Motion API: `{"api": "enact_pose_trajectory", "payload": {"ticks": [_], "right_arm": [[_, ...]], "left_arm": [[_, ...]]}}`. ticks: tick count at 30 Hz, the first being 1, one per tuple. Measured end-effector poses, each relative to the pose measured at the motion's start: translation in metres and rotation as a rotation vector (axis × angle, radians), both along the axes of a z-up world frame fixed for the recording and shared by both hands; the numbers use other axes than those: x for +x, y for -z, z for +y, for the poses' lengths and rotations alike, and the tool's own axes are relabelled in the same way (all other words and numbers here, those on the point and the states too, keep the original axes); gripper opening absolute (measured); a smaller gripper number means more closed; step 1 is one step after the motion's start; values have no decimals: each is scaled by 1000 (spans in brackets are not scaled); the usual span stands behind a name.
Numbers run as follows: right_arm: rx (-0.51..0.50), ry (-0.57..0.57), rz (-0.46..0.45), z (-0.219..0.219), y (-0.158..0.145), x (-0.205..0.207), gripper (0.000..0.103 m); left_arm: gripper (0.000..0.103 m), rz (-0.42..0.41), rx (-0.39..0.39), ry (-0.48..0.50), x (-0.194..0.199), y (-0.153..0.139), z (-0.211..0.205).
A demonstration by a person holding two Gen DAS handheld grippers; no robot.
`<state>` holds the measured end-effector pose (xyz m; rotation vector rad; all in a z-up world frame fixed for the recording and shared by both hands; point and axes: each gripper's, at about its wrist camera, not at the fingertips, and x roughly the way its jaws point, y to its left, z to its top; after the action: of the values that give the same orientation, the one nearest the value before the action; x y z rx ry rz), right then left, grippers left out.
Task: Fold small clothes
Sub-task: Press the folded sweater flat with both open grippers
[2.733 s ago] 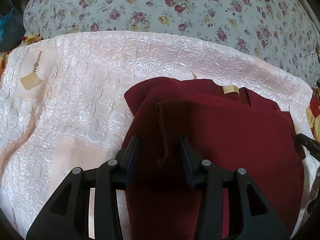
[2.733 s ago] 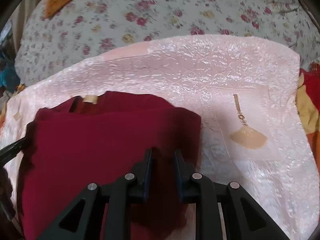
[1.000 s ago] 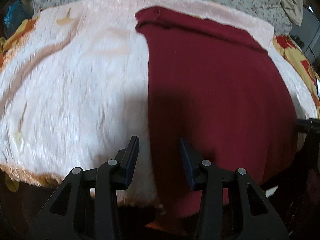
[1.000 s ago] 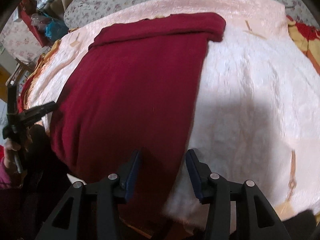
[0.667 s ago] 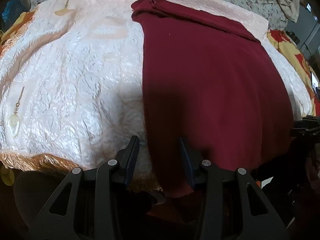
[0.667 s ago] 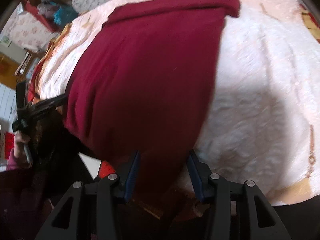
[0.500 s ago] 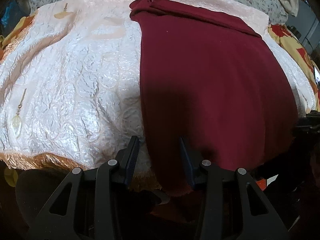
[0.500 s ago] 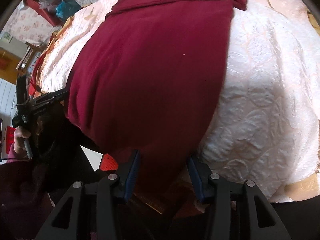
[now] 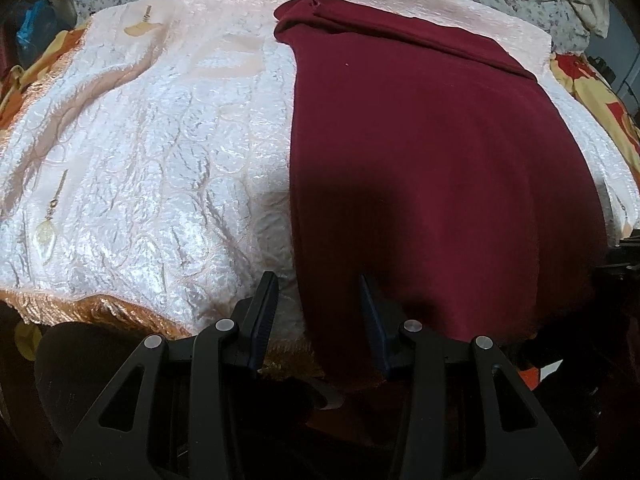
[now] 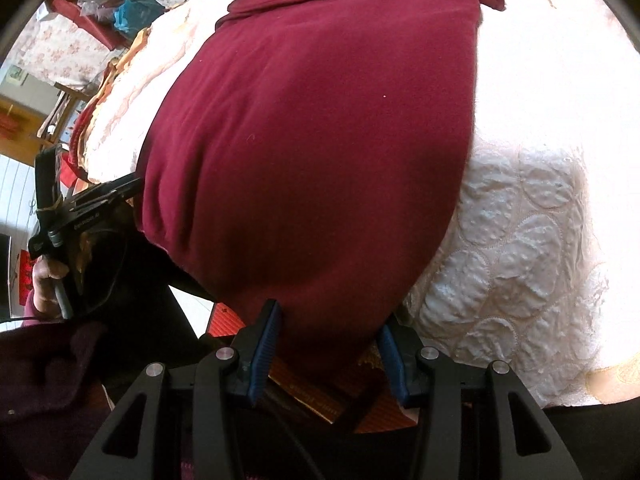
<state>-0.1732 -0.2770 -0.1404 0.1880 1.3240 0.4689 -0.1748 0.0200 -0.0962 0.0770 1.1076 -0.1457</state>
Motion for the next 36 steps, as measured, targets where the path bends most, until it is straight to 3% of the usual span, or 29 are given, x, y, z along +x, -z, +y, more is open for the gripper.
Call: {"api": "enact_pose_trajectory", "payload": {"ticks": [36], "right_arm": [[-18,-15,6,1,2,9,46]], "left_arm": [[41,-23,46,-16,-5,3,-11]]}}
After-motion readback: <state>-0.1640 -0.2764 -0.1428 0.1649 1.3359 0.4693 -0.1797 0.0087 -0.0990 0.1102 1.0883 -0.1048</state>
